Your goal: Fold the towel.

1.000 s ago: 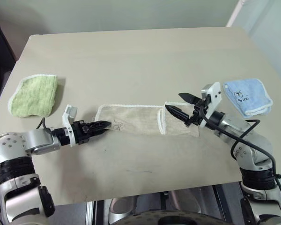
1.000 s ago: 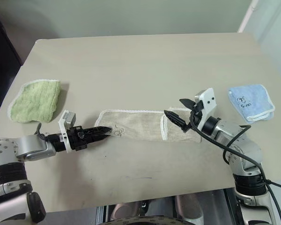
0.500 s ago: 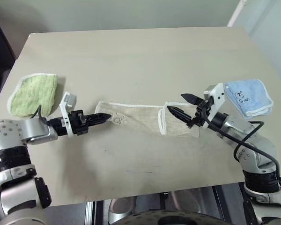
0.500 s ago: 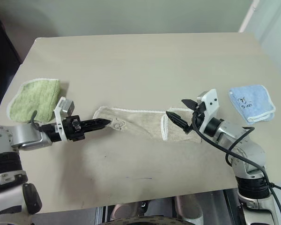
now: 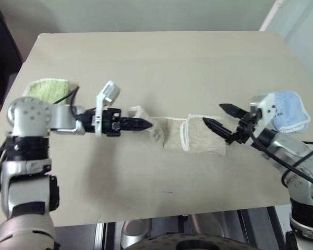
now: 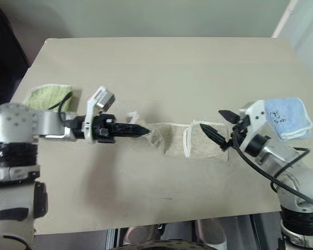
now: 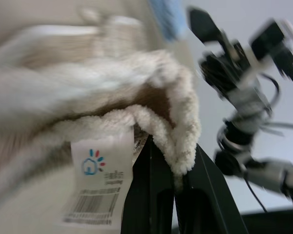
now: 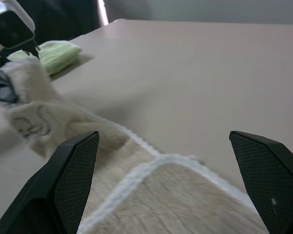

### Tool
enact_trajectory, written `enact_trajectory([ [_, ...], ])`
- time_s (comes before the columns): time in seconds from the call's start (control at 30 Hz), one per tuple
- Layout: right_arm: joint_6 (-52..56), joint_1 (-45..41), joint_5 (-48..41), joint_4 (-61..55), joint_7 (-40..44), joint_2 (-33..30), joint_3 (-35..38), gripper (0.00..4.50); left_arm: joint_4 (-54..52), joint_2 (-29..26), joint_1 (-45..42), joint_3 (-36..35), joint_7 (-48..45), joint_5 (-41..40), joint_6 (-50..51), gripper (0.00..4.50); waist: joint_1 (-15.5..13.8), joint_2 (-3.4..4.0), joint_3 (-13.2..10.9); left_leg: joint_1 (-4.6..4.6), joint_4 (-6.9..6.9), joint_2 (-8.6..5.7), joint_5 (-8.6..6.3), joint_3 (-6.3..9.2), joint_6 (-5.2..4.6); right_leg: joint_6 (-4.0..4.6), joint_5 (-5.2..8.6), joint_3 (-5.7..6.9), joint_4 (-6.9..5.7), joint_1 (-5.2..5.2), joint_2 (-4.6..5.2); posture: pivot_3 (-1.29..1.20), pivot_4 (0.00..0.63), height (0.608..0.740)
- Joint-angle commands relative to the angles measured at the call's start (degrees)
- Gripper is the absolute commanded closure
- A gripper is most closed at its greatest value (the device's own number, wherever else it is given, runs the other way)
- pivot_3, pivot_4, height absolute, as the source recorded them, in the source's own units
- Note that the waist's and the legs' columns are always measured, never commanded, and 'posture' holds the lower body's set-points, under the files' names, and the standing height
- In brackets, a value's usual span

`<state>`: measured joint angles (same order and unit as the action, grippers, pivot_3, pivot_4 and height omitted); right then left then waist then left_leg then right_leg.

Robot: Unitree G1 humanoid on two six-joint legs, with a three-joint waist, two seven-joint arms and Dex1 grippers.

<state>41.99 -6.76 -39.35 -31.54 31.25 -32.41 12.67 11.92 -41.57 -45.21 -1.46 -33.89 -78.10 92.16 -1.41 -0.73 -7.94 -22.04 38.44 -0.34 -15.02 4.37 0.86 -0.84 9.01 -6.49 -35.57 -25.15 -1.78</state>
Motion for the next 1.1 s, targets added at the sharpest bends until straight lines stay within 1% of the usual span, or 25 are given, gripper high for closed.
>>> enact_trajectory([
  [0.03, 0.8, 1.2, -2.3, -3.8, -1.6, -0.7, 2.9, 0.00, -0.7, 0.8, -3.4, 4.4, -7.6, 3.6, 0.3, 4.44, 0.3, 0.00, 0.0, 0.00, 0.00, 0.01, 0.01, 0.00, 0.01, -0.04, 0.02, 0.01, 0.02, 0.00, -0.01, 0.00, 0.150, 0.740],
  [0.1, 1.1, 2.3, -2.6, -4.9, -2.6, -0.8, 3.9, 0.00, -1.9, 1.6, -4.6, 8.4, -11.5, 6.3, -0.1, 4.44, 0.6, 0.00, 0.0, 0.04, -0.01, 0.06, 0.06, -0.07, 0.08, -0.11, 0.05, 0.01, 0.10, 0.00, -0.02, 0.00, 0.150, 0.740],
  [0.2, 1.4, 3.6, -3.1, -6.2, -3.7, -0.8, 5.1, 0.00, -2.5, 2.5, -6.5, 13.2, -16.9, 9.9, -1.2, 4.44, 0.5, 0.00, 0.0, 0.02, 0.00, 0.07, 0.06, -0.07, 0.03, -1.08, 0.16, 0.01, 0.18, 0.06, -0.02, 0.00, 0.150, 0.740],
  [0.3, 1.6, 4.8, -3.6, -7.3, -4.5, -1.0, 6.2, 0.00, -1.8, 2.5, -8.7, 17.8, -23.2, 14.2, -3.4, 4.44, 0.4, 0.01, 0.0, 0.00, 0.01, 0.12, -0.05, -0.07, -0.20, -1.16, 0.16, -0.01, 0.35, 0.16, -0.02, 0.00, 0.150, 0.740],
  [0.4, 1.6, 6.8, -3.5, -8.7, -5.2, -1.2, 7.1, 0.00, 0.7, 1.7, -11.5, 24.0, -30.0, 21.5, -8.9, 4.44, 0.2, 0.01, 0.0, 0.00, 0.03, 0.13, -0.20, -0.06, -0.45, -1.20, 0.12, -0.02, 0.58, 0.31, -0.01, 0.00, 0.150, 0.740],
  [0.5, 1.5, 7.9, -3.8, -9.6, -5.8, -1.3, 7.7, 0.00, 3.1, 1.2, -13.4, 26.6, -35.4, 25.9, -12.0, 4.44, 0.2, 0.01, 0.0, -0.01, 0.13, 0.11, -0.34, -0.07, -0.62, -1.20, 0.13, -0.04, 0.61, 0.37, 0.03, 0.00, 0.150, 0.740],
  [0.6, 1.2, 8.8, -3.3, -10.0, -6.2, -1.3, 7.4, 0.00, 3.3, -0.2, -13.4, 26.6, -39.0, 28.1, -13.2, 4.44, 0.2, 0.01, 0.0, -0.05, 0.21, 0.10, -0.48, -0.09, -0.73, -1.22, 0.15, -0.06, 0.64, 0.38, 0.06, 0.00, 0.150, 0.740],
  [0.7, 1.2, 8.8, -3.6, -10.2, -6.3, -1.3, 7.2, 0.00, 4.9, -1.6, -12.6, 24.9, -40.2, 30.8, -15.3, 4.44, 0.2, 0.01, 0.0, -0.08, 0.23, 0.10, -0.54, -0.10, -0.75, -1.30, 0.20, -0.07, 0.65, 0.37, 0.07, 0.00, 0.150, 0.740],
  [0.77, 1.1, 8.4, -3.6, -9.6, -6.0, -1.5, 7.1, 0.00, 6.5, -3.5, -11.5, 22.7, -41.1, 33.0, -19.1, 4.44, 0.2, 0.01, 0.0, -0.09, 0.23, 0.10, -0.56, -0.09, -0.79, -1.35, 0.24, -0.07, 0.64, 0.38, 0.07, 0.00, 0.150, 0.740],
  [0.87, 0.9, 7.0, -3.5, -8.2, -5.0, -2.0, 6.5, 0.00, 10.3, -5.3, -11.4, 17.1, -43.1, 33.6, -22.7, 4.44, 0.2, 0.01, 0.0, -0.10, 0.23, 0.11, -0.60, -0.09, -0.82, -1.44, 0.31, -0.07, 0.63, 0.35, 0.07, 0.00, 0.150, 0.740],
  [1.0, 0.5, 4.9, -3.1, -6.2, -3.8, -2.9, 5.1, 0.00, 9.2, -7.4, -9.9, 13.9, -48.0, 35.6, -29.6, 4.44, 0.2, 0.02, 0.0, -0.15, 0.25, 0.11, -0.67, -0.08, -0.94, -1.41, 0.30, -0.07, 0.64, 0.32, 0.07, 0.00, 0.150, 0.740],
  [1.03, 0.4, 4.5, -3.0, -5.8, -3.5, -3.0, 4.8, 0.00, 8.4, -7.9, -9.1, 13.7, -49.8, 36.1, -31.5, 4.44, 0.2, 0.04, 0.0, -0.16, 0.26, 0.10, -0.77, -0.08, -1.13, -1.38, 0.29, -0.07, 0.64, 0.32, 0.08, 0.00, 0.150, 0.740],
  [1.1, 0.2, 3.3, -2.6, -4.8, -2.9, -3.2, 3.8, 0.00, 6.0, -9.1, -7.6, 14.7, -53.5, 38.1, -35.7, 4.44, 0.1, 0.05, 0.0, -0.17, 0.29, 0.10, -0.78, -0.08, -1.14, -1.34, 0.29, -0.07, 0.63, 0.32, 0.09, 0.00, 0.150, 0.740],
])
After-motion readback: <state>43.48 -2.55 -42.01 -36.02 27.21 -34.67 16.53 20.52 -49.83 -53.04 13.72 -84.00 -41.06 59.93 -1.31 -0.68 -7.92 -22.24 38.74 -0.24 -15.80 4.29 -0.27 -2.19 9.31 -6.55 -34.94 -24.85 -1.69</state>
